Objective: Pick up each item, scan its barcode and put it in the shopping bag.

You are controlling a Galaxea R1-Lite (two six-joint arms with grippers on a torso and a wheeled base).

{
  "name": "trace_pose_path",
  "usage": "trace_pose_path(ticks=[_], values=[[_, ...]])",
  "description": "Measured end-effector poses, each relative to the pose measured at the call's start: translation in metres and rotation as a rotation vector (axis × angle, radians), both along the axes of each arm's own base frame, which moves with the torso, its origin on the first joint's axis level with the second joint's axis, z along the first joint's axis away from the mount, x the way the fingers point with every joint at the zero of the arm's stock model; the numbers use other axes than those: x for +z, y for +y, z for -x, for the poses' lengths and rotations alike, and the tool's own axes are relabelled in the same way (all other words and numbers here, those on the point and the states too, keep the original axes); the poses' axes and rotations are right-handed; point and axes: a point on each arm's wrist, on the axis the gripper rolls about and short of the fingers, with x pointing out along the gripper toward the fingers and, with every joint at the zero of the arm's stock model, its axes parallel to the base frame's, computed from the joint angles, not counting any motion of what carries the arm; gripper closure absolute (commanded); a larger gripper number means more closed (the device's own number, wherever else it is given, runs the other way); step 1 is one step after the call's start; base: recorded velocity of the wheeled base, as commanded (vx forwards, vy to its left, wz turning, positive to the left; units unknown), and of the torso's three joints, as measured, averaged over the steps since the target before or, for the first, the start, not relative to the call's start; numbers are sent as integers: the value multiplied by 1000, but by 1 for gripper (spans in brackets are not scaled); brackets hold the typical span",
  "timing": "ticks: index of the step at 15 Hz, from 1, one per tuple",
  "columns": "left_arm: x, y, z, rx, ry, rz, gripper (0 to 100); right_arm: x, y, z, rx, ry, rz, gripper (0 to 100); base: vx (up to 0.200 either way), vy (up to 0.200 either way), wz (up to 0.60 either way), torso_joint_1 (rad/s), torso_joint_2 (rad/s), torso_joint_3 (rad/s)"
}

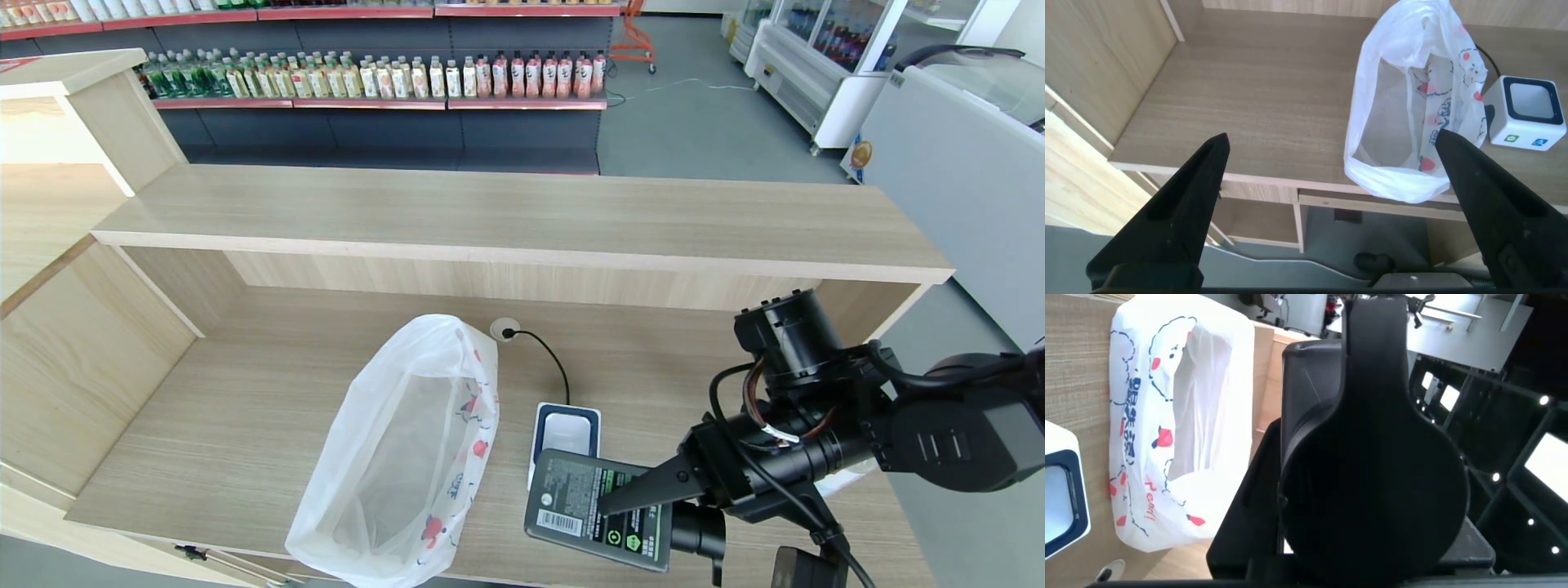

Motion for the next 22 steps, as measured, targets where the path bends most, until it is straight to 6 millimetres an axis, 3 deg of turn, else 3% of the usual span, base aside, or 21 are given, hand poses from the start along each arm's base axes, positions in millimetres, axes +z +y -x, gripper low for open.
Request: trace_pose_path(ticks=[4, 7, 10, 12, 14, 16, 19, 22], values=[[0, 0, 0, 0, 0, 0, 0, 0, -1, 2, 2, 3, 1, 100, 0, 0, 0, 0, 0, 0], [0, 0, 0, 0, 0, 0, 0, 15, -7, 10, -17, 10, -13, 100, 0, 0, 0, 0, 0, 0], [0, 0, 0, 0, 0, 0, 0, 44, -41, 19, -267, 297, -24, 100, 0, 0, 0, 0, 0, 0], [0, 0, 0, 0, 0, 0, 0, 66, -84, 33, -544, 481, -77, 100, 0, 0, 0, 0, 0, 0], [0, 0, 0, 0, 0, 0, 0, 74, -118, 54, -786, 784, -141, 100, 0, 0, 0, 0, 0, 0], [0, 0, 0, 0, 0, 0, 0, 82, -133, 72, -935, 1107, -247, 100, 0, 0, 0, 0, 0, 0], [0, 0, 0, 0, 0, 0, 0, 86, -143, 87, -1086, 1712, -444, 100, 0, 0, 0, 0, 0, 0], [0, 0, 0, 0, 0, 0, 0, 84, -142, 92, -1079, 2353, -621, 100, 0, 0, 0, 0, 0, 0]])
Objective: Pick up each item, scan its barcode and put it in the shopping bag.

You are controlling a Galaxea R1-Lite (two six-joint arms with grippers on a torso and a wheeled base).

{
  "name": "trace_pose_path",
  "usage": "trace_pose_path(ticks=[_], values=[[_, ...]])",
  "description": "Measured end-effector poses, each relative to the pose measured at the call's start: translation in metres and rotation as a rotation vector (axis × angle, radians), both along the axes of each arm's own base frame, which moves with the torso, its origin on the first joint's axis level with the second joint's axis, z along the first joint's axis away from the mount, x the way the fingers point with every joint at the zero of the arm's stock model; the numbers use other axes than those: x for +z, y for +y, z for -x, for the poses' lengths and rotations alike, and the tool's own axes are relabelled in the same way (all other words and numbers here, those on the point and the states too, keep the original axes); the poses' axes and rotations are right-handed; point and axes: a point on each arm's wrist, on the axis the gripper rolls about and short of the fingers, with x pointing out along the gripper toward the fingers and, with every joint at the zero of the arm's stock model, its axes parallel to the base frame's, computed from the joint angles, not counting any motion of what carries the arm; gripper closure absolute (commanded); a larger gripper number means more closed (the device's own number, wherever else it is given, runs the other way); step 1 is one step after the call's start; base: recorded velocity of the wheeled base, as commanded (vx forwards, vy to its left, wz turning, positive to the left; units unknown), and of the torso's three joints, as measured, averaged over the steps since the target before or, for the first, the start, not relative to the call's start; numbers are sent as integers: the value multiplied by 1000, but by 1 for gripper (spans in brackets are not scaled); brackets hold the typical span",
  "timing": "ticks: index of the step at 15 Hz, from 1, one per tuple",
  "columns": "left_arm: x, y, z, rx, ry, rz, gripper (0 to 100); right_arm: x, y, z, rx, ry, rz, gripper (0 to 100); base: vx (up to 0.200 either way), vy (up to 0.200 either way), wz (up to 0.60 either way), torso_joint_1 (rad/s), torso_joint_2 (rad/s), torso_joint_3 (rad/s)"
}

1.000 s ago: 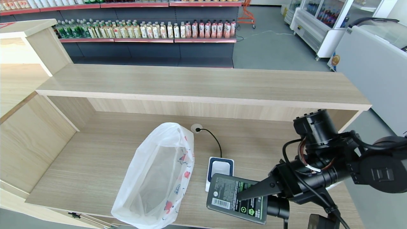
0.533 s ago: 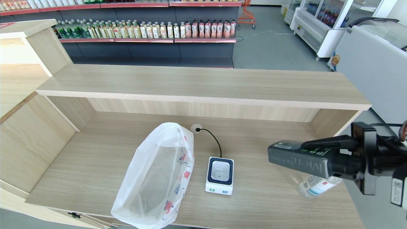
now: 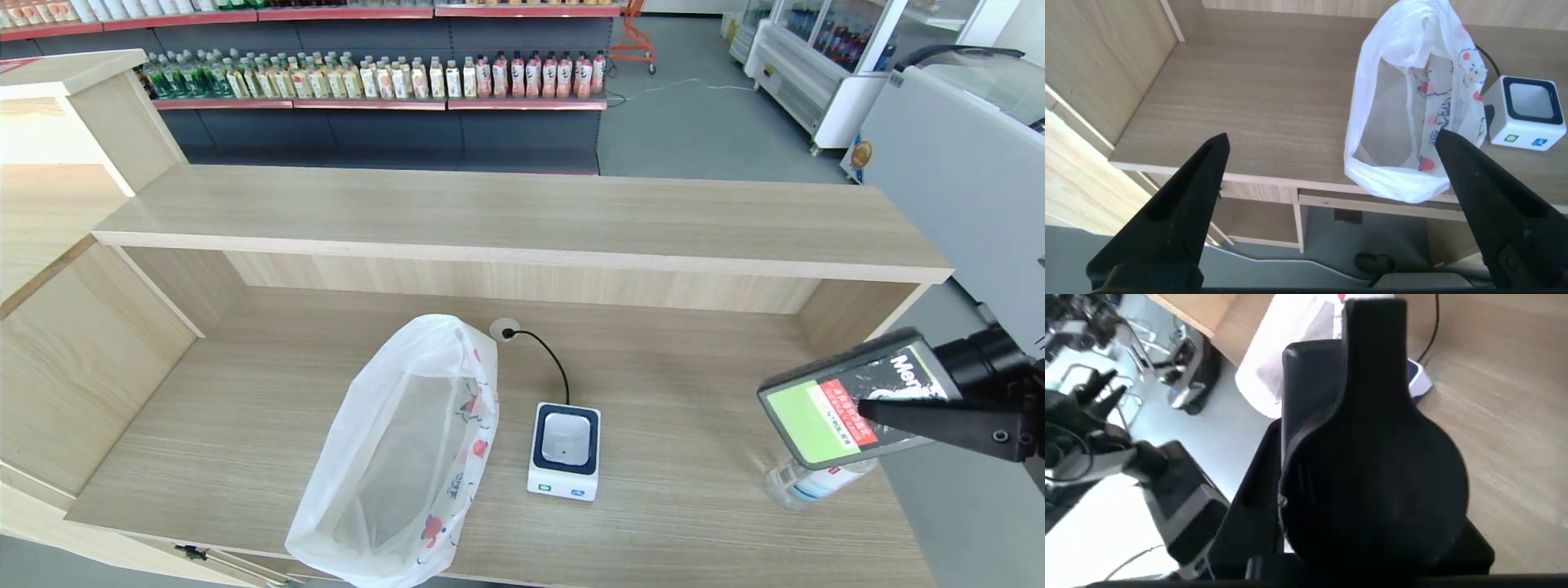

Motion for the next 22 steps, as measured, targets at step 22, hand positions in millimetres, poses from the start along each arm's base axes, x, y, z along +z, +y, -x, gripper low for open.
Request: trace_pose_path(ticks=[22], values=[[0, 0, 0, -2, 0, 0, 0, -84, 41, -51, -86, 293, -73, 100, 0, 82, 0, 2, 2, 1]])
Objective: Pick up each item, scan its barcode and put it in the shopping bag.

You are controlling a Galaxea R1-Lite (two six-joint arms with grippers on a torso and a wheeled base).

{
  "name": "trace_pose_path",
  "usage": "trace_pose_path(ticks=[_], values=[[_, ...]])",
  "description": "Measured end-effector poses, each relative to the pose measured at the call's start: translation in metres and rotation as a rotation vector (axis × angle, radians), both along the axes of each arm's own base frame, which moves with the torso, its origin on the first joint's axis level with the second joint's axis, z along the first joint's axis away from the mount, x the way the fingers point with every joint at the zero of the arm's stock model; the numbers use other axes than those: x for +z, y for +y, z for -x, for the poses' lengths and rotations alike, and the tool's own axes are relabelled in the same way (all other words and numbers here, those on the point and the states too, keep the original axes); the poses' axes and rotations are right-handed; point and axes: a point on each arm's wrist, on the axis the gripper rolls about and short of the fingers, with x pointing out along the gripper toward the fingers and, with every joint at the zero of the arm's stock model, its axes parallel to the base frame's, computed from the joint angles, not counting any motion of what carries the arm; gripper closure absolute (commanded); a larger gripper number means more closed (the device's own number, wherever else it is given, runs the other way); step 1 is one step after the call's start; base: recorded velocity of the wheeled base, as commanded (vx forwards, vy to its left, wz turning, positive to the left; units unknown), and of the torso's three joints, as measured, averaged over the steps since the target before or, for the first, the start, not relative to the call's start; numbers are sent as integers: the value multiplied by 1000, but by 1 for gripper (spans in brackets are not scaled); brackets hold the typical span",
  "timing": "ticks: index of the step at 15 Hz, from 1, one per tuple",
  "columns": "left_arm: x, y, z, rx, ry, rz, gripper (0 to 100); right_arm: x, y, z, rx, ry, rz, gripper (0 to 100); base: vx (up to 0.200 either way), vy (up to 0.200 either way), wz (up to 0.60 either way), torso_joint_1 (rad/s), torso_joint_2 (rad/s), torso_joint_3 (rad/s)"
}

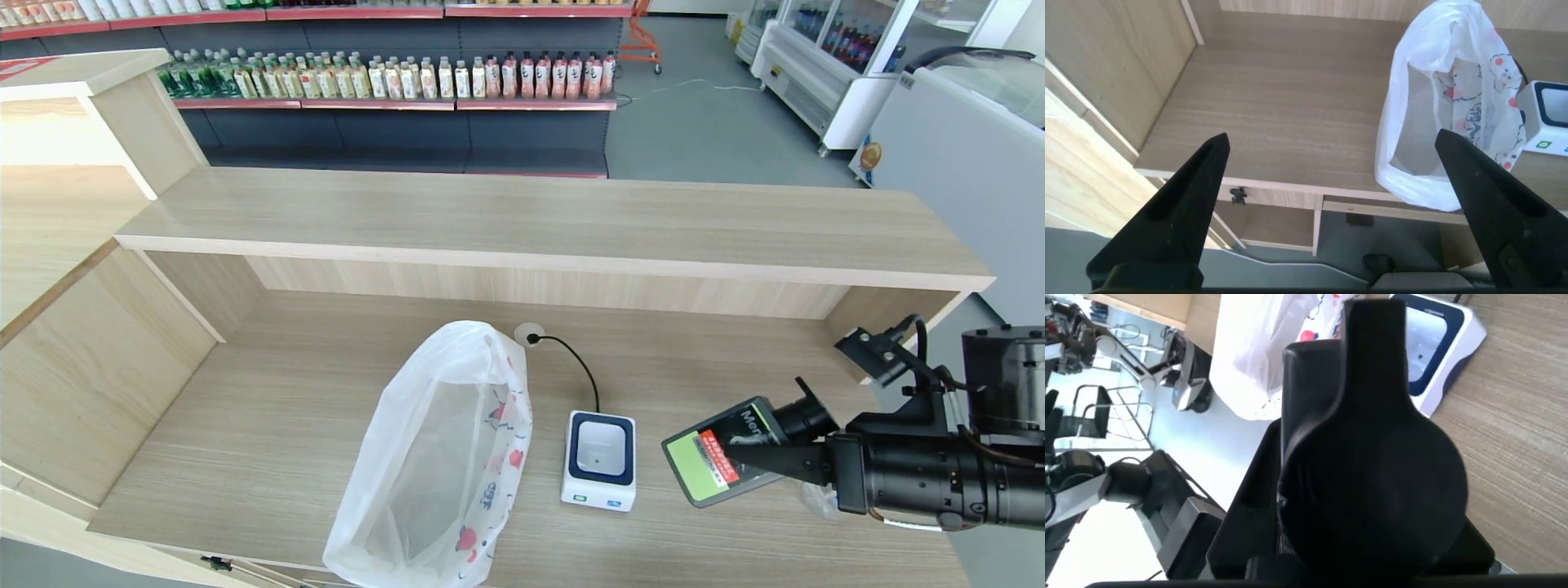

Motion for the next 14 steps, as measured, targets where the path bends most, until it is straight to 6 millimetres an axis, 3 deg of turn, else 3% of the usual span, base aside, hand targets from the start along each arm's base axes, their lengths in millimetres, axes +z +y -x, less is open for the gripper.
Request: trace_pose_path(ticks=[6, 14], values=[[0, 0, 0, 1, 0, 0, 0, -19, 7, -37, -193, -58, 94, 100, 0, 0, 0, 0, 0, 0], [0, 0, 0, 1, 0, 0, 0, -54, 14, -54, -201, 40, 147, 100, 0, 0, 0, 0, 0, 0]])
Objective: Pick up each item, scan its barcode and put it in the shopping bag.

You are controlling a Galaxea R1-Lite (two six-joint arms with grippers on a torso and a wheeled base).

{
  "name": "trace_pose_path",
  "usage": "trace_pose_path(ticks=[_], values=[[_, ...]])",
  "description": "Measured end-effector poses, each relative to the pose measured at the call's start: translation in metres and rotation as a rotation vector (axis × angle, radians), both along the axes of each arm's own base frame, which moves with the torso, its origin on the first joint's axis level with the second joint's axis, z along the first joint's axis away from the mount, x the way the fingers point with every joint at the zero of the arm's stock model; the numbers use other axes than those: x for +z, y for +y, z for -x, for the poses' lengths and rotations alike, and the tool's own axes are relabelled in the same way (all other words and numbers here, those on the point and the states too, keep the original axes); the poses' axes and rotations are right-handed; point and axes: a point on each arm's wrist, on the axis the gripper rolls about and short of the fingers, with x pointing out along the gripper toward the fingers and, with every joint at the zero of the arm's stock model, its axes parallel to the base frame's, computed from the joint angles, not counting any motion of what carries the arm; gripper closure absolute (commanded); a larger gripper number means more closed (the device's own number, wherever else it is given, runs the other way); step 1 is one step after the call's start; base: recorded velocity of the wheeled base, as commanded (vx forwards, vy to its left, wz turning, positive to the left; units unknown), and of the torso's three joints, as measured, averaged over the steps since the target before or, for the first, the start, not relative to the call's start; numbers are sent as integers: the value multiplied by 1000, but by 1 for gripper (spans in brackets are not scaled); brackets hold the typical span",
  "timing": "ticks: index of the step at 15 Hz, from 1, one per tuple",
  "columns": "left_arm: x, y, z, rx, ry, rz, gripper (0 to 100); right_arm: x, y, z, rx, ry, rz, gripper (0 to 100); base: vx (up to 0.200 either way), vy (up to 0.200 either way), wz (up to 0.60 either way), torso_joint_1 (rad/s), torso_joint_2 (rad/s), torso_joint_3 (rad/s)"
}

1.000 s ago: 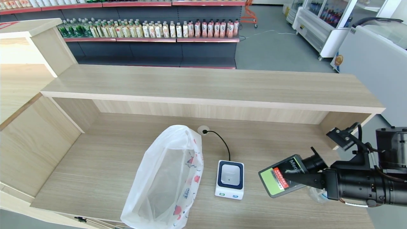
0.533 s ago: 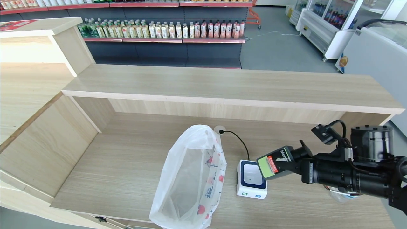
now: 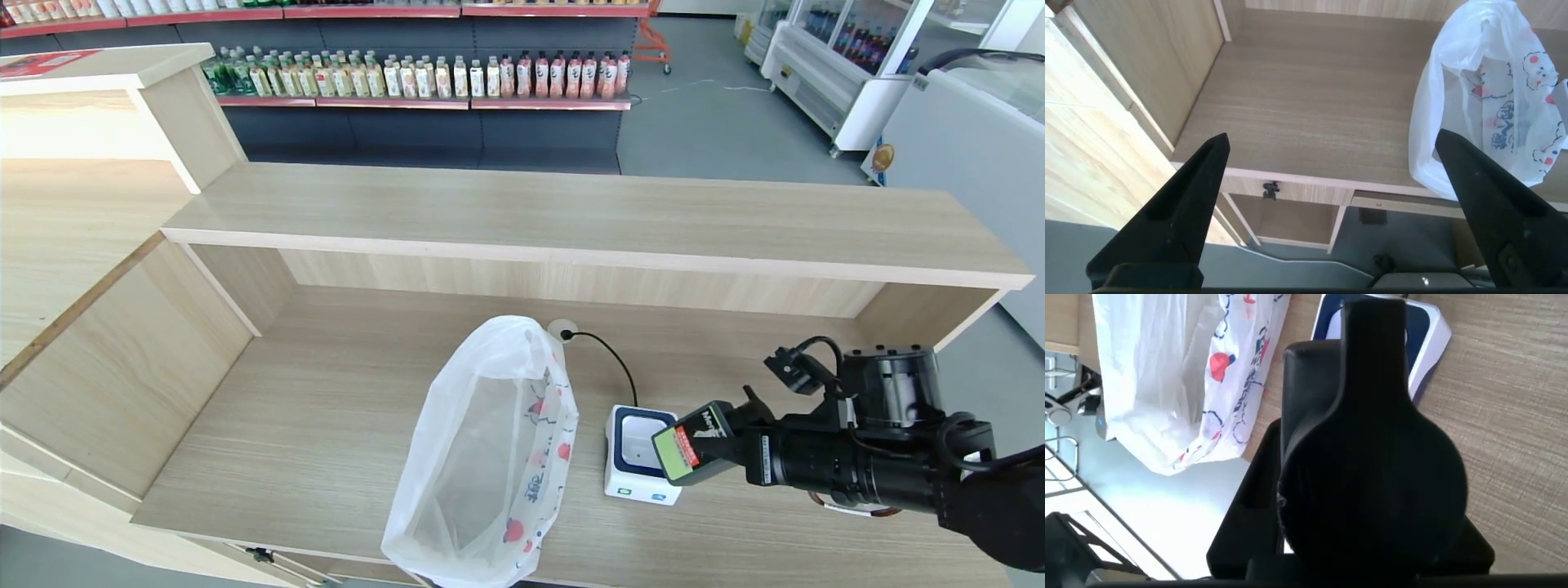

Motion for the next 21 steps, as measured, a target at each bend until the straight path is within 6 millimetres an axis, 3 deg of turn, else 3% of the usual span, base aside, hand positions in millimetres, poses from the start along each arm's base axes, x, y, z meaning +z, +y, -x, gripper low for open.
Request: trace_pose_path(ticks=[21], values=[[0, 0, 0, 0, 0, 0, 0, -42, 23, -29, 35, -55, -14, 100, 0, 0, 0, 0, 0, 0]])
